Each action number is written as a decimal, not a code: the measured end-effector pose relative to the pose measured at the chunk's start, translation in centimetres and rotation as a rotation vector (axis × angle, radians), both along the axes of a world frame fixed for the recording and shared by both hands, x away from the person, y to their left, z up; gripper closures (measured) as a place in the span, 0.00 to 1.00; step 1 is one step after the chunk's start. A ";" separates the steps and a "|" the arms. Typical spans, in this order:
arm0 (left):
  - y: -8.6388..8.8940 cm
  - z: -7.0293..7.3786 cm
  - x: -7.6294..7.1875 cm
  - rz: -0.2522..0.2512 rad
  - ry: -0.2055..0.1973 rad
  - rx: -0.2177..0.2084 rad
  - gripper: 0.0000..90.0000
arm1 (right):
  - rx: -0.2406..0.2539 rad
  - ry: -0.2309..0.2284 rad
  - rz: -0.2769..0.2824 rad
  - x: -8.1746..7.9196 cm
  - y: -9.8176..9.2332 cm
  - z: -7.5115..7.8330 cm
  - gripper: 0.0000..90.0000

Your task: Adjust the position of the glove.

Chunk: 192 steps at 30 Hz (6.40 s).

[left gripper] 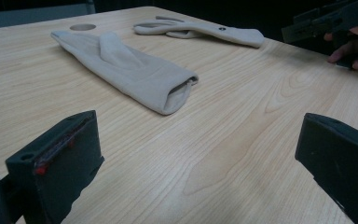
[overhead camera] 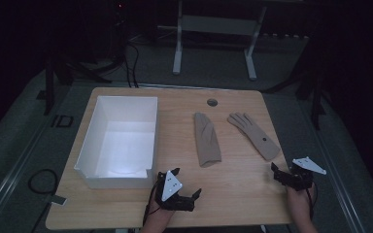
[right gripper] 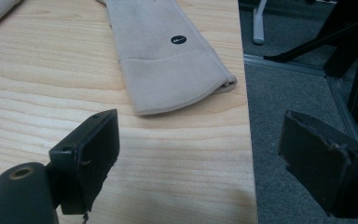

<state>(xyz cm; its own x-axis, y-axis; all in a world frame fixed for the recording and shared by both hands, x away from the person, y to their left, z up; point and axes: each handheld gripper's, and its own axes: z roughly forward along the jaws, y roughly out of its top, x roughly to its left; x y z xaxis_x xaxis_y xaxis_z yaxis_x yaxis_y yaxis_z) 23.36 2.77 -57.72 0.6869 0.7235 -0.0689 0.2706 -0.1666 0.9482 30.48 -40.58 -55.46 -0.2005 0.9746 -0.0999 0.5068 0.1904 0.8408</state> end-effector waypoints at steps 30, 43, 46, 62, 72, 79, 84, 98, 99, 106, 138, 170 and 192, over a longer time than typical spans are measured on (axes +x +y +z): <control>0.0 0.0 0.1 -0.011 0.008 0.005 0.01 | 0.025 0.060 0.089 1.3 1.8 4.5 0.20; 0.0 0.0 0.1 -0.008 0.008 -0.002 0.01 | 0.124 0.025 0.175 3.4 5.8 8.3 0.16; 0.0 0.0 0.1 -0.008 0.009 -0.001 0.01 | 0.117 0.022 0.193 3.9 6.8 9.0 0.18; 0.0 0.0 0.1 -0.006 0.010 -0.003 0.01 | 0.144 0.046 0.258 6.4 11.4 10.8 0.23; 0.0 0.0 0.1 -0.010 0.008 -0.003 0.01 | 0.169 0.094 0.336 7.6 14.9 10.5 0.39; 0.0 0.0 0.1 -0.015 0.004 0.001 0.01 | 0.166 0.133 0.355 8.8 17.7 9.3 0.40; 0.0 0.0 0.1 -0.019 0.004 -0.002 0.01 | 0.163 0.157 0.345 10.0 19.8 8.1 0.42; 0.1 0.0 0.0 -0.032 -0.003 -0.010 0.01 | 0.128 0.220 0.259 13.2 23.6 4.2 0.42; 0.1 0.0 0.0 -0.032 -0.003 -0.010 0.01 | 0.123 0.228 0.251 13.3 23.8 3.9 0.42; 0.1 0.0 0.1 -0.034 0.002 -0.010 0.01 | 0.104 0.258 0.207 14.0 24.1 1.8 0.45; 0.1 0.0 0.1 -0.027 0.009 -0.001 0.01 | 0.138 0.145 0.154 9.2 23.6 5.4 0.87; 0.0 0.0 0.1 -0.021 0.010 -0.004 0.01 | 0.123 0.239 0.081 4.7 21.5 0.2 0.84; 0.2 0.0 0.1 -0.026 0.006 -0.022 0.01 | 0.027 0.211 0.222 4.4 22.2 -0.6 0.46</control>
